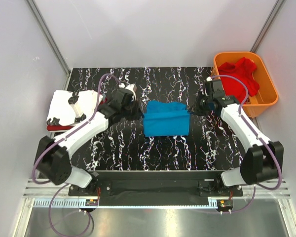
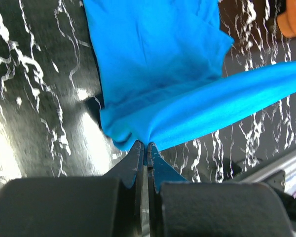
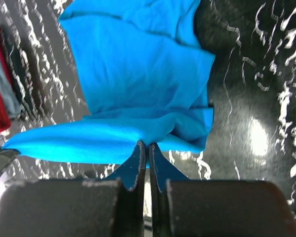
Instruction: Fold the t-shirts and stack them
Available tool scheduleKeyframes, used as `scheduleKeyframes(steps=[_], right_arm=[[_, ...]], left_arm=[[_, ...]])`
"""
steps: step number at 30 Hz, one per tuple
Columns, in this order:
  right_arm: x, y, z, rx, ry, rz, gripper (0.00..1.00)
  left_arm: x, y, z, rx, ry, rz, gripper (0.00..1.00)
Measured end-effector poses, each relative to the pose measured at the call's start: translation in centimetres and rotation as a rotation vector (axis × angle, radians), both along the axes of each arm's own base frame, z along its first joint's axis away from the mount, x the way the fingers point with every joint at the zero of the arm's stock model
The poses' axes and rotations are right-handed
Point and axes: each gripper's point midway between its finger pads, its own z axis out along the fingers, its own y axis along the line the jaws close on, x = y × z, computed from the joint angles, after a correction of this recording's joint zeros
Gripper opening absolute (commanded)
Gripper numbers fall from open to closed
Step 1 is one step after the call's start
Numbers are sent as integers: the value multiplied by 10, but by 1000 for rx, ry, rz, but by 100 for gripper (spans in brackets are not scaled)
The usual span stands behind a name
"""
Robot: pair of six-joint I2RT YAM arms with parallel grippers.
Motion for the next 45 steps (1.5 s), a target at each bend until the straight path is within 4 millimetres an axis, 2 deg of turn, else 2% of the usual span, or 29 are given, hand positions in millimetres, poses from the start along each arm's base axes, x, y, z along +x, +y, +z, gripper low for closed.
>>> scheduleKeyframes(steps=[11,19,24,25,26,27,28,30,31,33,35,38,41,45], right_arm=[[56,-13,-18,-59,14,-63,0],[109,-19,-35,-66,23,-98,0],[150,-26,-52,-63,15,-126,0],[160,-28,-56,-59,7,-133,4],[171,-29,-60,-45,-6,-138,19],[179,-29,-63,-27,-16,-145,54],[189,-30,-66,-6,-32,-153,60],[204,-35,-72,17,-65,-153,64],[209,-36,-74,31,-77,-153,69],[212,-42,-76,38,-95,-162,71],[213,-45,-76,41,-120,-165,71],[195,-42,-86,48,-110,-145,69],[178,-38,-98,61,-74,-118,68],[166,-35,-109,68,-35,-100,69]], left_arm=[[67,-16,4,21,-20,2,0],[114,-20,-20,32,20,26,0],[160,-25,-31,12,13,35,8],[172,-27,-34,1,8,35,9],[185,-27,-39,-8,4,38,20],[199,-27,-43,-16,-6,40,56],[211,-26,-49,-19,-11,46,61],[228,-17,-63,-21,-3,73,65],[233,-8,-71,-17,6,90,73],[235,6,-83,-7,21,112,78],[231,21,-91,2,32,136,78],[212,30,-97,8,58,143,77],[195,24,-93,-7,59,126,77],[181,6,-82,-31,49,92,73]])
